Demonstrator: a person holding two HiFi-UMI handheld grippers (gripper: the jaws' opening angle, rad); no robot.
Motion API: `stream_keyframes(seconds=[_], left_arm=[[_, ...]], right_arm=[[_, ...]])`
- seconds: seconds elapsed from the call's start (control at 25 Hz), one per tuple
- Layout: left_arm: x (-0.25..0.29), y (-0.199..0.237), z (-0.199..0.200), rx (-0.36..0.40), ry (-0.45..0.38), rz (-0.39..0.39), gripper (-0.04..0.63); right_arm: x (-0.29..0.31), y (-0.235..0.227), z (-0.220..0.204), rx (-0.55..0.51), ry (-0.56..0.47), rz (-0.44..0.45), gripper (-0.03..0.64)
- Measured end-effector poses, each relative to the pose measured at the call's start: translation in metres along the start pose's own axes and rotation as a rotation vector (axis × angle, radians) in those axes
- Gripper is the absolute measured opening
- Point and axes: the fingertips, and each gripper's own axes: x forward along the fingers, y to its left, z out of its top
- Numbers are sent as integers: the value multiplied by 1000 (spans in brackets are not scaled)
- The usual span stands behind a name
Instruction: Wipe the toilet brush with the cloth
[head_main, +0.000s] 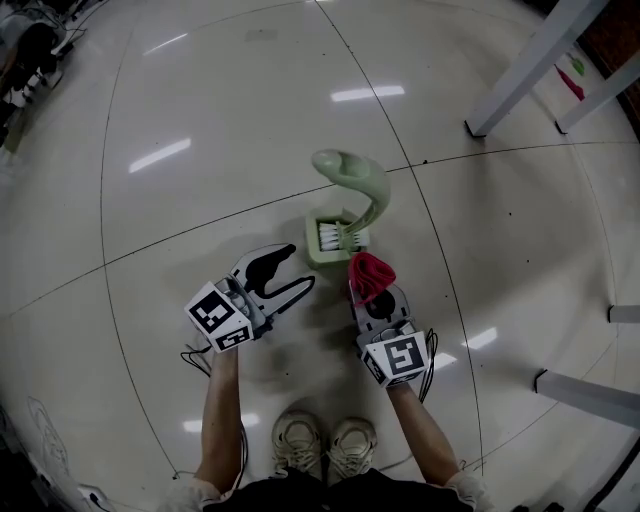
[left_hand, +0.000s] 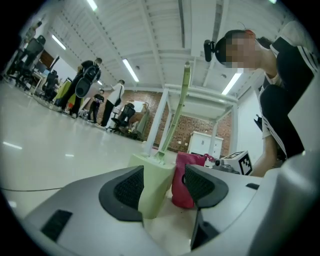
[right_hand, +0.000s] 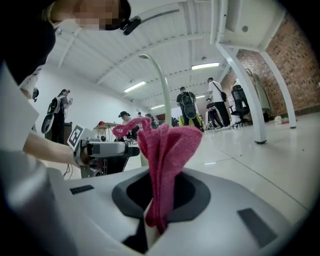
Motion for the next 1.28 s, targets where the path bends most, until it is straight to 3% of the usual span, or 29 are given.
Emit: stream_keyframes(seconds=[0.16, 0.48, 0.96, 1.12, 1.28], left_arm=[[-8, 9, 2, 1, -16, 45, 261], [-14, 12, 4, -7, -39, 61, 261], [-50, 24, 26, -13, -105, 107, 261], [-56, 6, 65, 16, -150, 53, 261], [-39, -22, 151, 125, -233, -57, 261]], right_arm=[[5, 5, -2, -31, 11, -35, 31], [17, 34, -8, -51, 67, -70, 31], [46, 85, -11, -48, 117, 70, 31], [23, 81, 19, 24, 59, 80, 31], [-11, 56, 72, 62, -14, 15, 31]])
